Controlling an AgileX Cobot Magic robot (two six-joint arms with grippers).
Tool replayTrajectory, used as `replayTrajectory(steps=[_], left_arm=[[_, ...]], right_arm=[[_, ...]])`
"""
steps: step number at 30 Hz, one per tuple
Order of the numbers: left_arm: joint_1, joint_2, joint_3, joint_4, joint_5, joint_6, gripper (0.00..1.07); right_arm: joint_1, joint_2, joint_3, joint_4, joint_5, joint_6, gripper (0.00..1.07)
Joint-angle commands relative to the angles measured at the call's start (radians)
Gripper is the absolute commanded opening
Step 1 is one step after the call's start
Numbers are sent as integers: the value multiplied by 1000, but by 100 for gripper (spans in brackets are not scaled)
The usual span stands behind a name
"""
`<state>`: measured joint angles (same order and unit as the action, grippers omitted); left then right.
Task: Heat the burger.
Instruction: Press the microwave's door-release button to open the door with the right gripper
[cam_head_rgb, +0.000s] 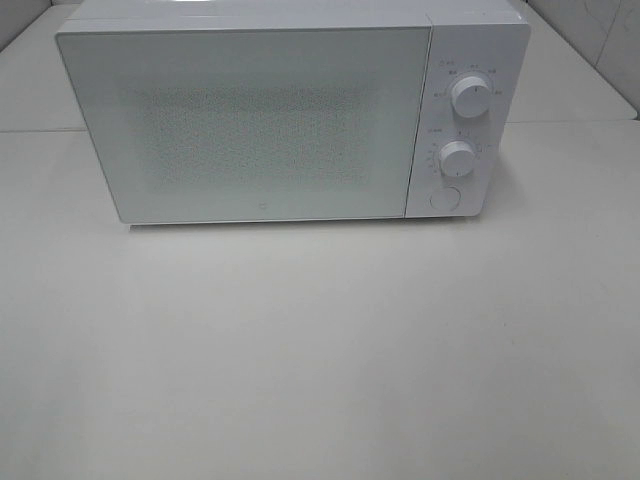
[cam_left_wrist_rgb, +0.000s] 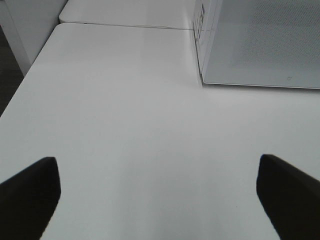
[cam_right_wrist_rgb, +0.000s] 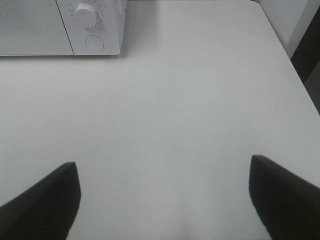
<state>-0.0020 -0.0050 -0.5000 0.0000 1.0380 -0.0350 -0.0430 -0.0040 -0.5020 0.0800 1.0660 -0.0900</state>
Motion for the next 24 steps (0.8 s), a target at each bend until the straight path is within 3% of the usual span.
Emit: replayTrajectory(steps=[1,16,24], left_arm=[[2,-15,2,6,-3,-3,101],[2,-15,2,6,-3,-3,101],[2,-15,2,6,-3,-3,101]], right_arm=[[-2,-21,-2,-3,-8,-8,89],[-2,-9,-5,-3,-13,-10,89],[-2,98,-45,28,-292,-20,84]])
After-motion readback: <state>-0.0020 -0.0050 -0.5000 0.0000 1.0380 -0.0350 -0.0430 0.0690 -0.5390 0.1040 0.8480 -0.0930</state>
